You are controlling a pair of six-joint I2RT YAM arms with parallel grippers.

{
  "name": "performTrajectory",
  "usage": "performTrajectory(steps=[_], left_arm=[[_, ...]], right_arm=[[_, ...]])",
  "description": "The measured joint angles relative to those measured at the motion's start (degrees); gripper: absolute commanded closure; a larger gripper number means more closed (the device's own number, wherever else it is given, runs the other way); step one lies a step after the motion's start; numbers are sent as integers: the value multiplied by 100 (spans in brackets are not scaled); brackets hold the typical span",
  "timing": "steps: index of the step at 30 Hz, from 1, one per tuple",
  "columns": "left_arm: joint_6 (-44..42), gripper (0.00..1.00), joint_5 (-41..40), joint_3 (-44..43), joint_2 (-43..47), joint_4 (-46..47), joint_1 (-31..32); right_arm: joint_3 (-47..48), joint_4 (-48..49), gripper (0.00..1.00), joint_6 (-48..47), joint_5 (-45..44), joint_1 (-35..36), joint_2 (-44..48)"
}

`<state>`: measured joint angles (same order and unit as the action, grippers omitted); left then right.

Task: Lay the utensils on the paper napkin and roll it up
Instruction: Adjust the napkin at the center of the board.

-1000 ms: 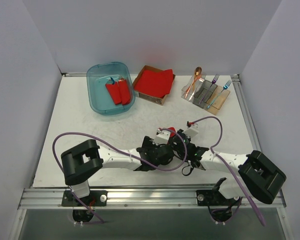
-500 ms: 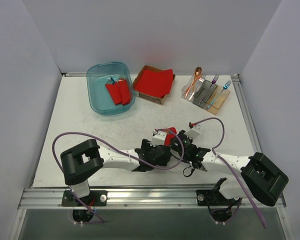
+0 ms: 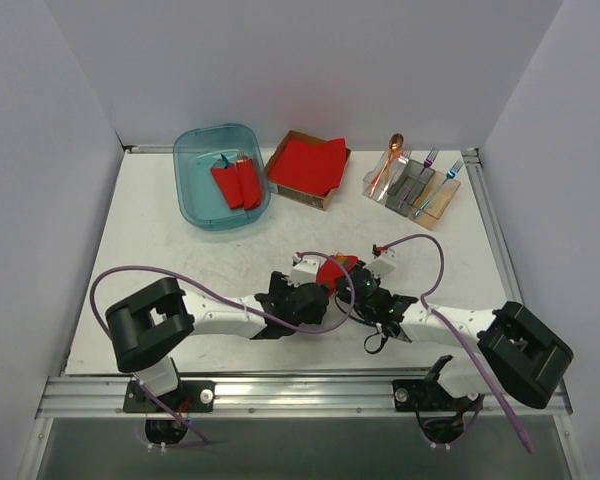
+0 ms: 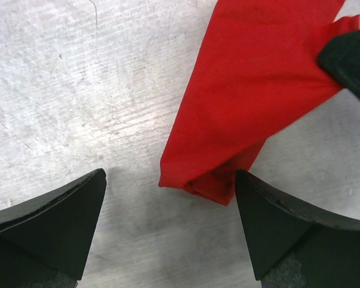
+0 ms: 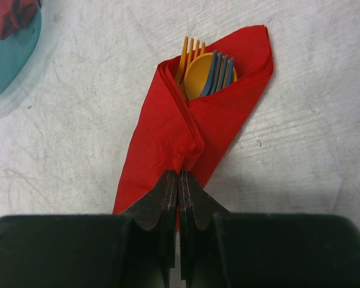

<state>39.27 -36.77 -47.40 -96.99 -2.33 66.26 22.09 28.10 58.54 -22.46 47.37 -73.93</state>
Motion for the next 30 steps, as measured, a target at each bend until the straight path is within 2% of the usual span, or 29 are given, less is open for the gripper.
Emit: performTrajectory(steps=[9,16,17,22,30], left_arm=[[-629,3,131,219,737,391,0],[-678,0,177,439,914,739,-39],[-640,5,175,487,914,758,-55],[-264,12,76,588,911,728,-96],[262,20,-164,326,704,461,-103]], right_arm=[[251,46,100,-24,66,2,-286],[511,7,100,-9,68,-4,-286],[551,-7,100,-4,70,-4,-286],[669,-24,100,20,68,-9,-297],[721,-26,100,48,70,-9,-553]])
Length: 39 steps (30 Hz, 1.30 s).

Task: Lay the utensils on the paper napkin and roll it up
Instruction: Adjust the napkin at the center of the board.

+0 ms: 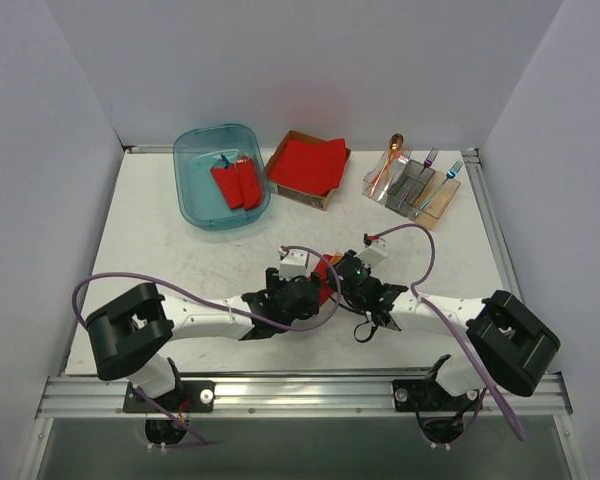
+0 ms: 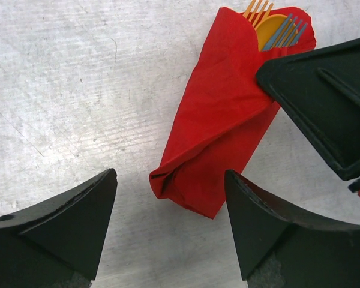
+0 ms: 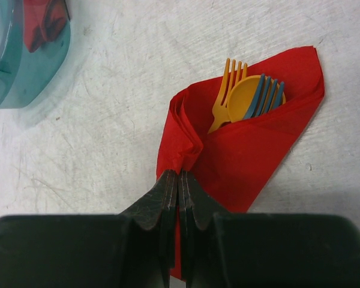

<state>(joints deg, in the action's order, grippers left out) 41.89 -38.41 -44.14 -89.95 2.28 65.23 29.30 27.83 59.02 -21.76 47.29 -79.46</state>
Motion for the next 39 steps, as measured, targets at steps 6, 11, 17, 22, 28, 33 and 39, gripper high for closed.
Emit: performTrajectory(steps=[6,11,17,22,28,33,39], left_arm=[[387,45,-33,227,109,142,0],[527,58,39,935,686,289,2],[658,76,153,1005,1226,321,22],[769,96,378,1145,1386,654,33],[960,98,651,1331,1239,1261,35],[1132,98,876,1801,1172,2135,33],[1200,98,1080,1908,798,2859,33]], right_arm=[[11,2,100,17,0,-4,-15],[13,7,100,17,15,-39,-15],[13,15,100,17,20,-46,-22],[13,20,100,20,22,-48,-50],[13,22,100,44,24,-76,-52],[13,20,100,63,44,-87,-52],[81,20,100,61,125,-114,-52]])
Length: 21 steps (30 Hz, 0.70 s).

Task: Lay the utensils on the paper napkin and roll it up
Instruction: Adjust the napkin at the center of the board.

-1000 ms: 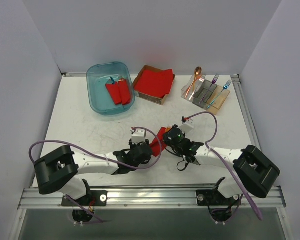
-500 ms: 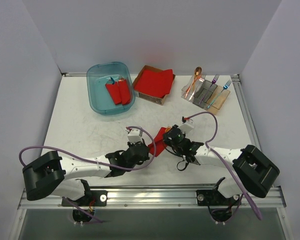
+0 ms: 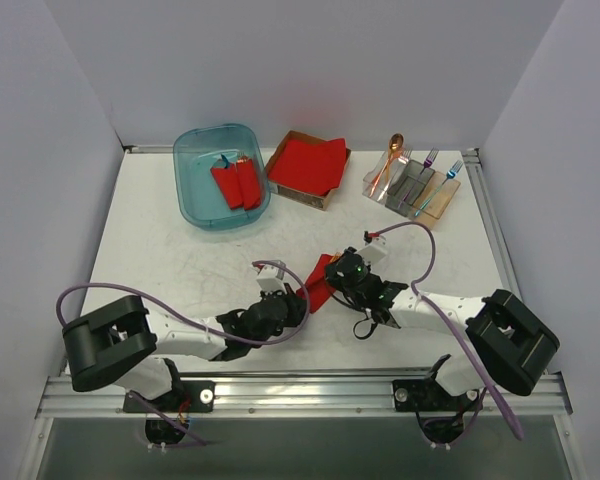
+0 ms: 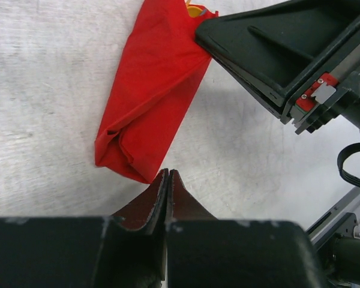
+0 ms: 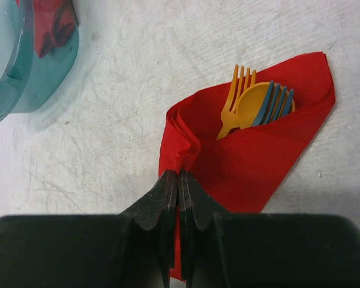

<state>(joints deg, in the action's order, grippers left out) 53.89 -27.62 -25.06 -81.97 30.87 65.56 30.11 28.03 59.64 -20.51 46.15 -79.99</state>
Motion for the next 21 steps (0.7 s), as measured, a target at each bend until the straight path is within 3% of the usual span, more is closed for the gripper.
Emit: performTrajectory(steps=[21], left_arm=[[-192,98,216,-162,-1464,1530,-223]], right_arm=[[28,4,100,0,68,0,0]])
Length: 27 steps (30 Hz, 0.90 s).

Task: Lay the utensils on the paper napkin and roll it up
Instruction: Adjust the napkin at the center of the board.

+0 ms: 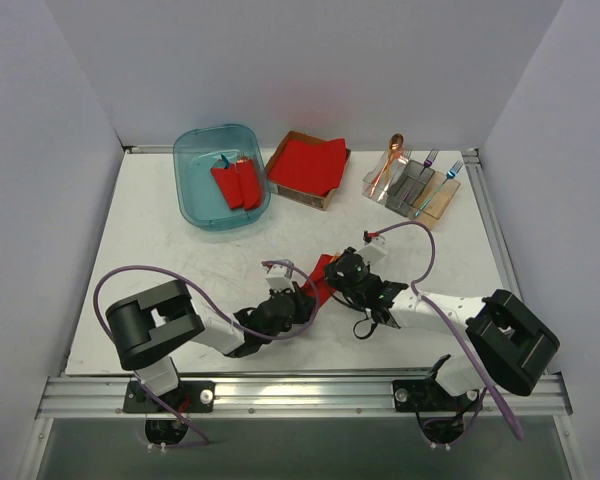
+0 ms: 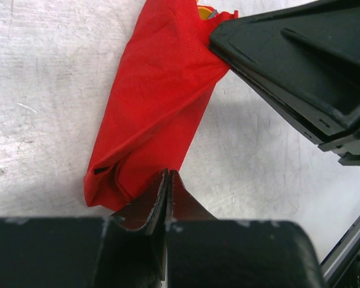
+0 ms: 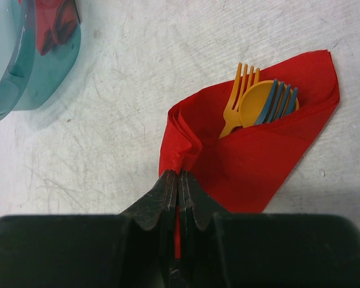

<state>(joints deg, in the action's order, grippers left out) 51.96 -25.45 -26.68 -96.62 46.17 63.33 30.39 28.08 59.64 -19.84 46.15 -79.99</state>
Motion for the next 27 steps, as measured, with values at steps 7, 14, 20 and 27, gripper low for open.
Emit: performTrajectory(steps=[7,14,20,27], left_arm=[[42,97,-42,-31,-83,-11,-160],[127,98,-310,-286,-81,-640,-188],[133,98,-492,-426,-48,-1049,-188],[-22,98,-669,-494,61,-1410,-234]], right_arm=[[0,2,100,0,-2,0,0],[0,-7,100,17,-28,31,2],[0,-48,100,101,-140,214,2],[120,-101,100,188,-267,352,-138]])
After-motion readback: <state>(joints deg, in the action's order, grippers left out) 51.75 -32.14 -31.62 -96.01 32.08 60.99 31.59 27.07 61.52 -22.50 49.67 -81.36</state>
